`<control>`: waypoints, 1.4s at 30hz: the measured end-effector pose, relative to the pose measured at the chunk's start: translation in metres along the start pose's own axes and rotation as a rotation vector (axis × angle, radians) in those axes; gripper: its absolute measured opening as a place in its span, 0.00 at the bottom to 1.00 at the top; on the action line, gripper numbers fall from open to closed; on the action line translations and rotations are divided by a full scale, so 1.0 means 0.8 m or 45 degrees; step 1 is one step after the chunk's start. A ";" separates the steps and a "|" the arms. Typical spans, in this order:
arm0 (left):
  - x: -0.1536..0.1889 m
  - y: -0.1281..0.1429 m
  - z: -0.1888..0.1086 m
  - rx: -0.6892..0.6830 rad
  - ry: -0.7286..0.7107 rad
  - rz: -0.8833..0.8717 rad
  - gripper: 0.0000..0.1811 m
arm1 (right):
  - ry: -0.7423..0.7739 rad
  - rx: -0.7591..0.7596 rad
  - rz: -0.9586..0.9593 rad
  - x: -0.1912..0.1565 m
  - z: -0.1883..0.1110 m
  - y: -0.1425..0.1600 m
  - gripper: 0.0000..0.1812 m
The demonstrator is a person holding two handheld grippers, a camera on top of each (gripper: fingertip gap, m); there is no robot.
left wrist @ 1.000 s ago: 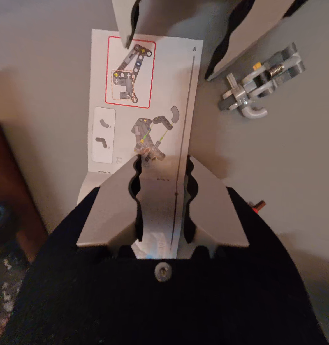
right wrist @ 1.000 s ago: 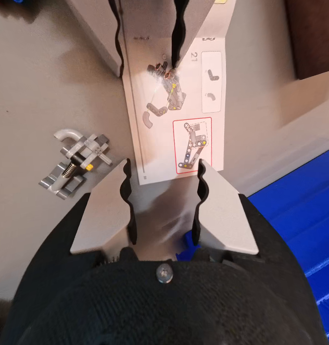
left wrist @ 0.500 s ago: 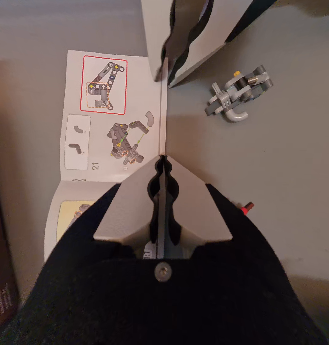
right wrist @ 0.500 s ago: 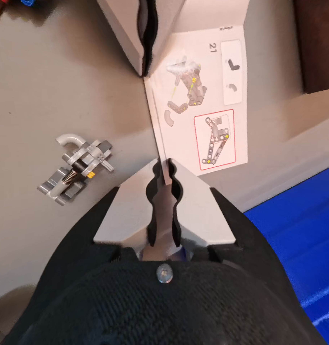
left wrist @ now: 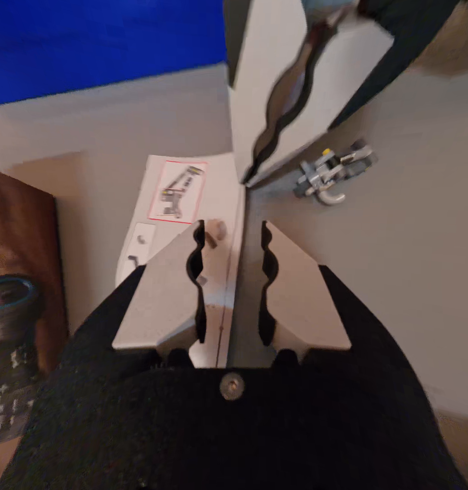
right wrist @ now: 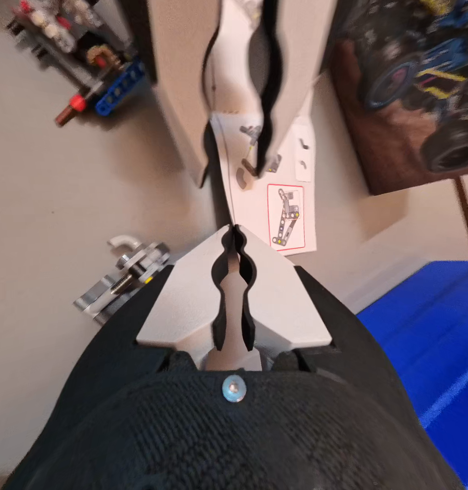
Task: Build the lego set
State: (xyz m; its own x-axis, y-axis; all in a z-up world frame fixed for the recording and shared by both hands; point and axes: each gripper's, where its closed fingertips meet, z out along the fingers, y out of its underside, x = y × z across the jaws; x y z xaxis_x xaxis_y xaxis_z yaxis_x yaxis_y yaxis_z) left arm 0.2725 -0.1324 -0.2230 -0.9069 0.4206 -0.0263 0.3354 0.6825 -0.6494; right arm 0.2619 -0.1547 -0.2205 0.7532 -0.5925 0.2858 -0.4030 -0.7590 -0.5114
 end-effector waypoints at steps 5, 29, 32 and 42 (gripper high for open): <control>-0.007 -0.003 0.006 -0.065 -0.104 0.118 0.00 | 0.118 0.096 0.175 0.011 -0.006 -0.004 0.00; -0.010 -0.052 -0.014 0.273 -0.251 0.045 0.11 | 0.207 0.339 0.799 0.043 0.017 0.013 0.00; -0.025 -0.049 -0.001 0.208 -0.184 0.039 0.12 | 0.223 0.362 0.746 0.044 0.024 0.011 0.00; -0.058 0.032 0.021 -0.124 -0.222 0.019 0.00 | 0.252 0.224 0.640 0.045 0.046 0.020 0.00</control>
State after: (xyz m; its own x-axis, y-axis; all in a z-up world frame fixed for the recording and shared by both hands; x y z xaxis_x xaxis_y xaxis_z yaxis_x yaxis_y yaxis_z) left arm 0.3186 -0.1444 -0.2514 -0.9293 0.3267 -0.1722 0.3644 0.7353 -0.5714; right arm 0.3015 -0.1784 -0.2482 0.3727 -0.9214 0.1099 -0.5815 -0.3242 -0.7461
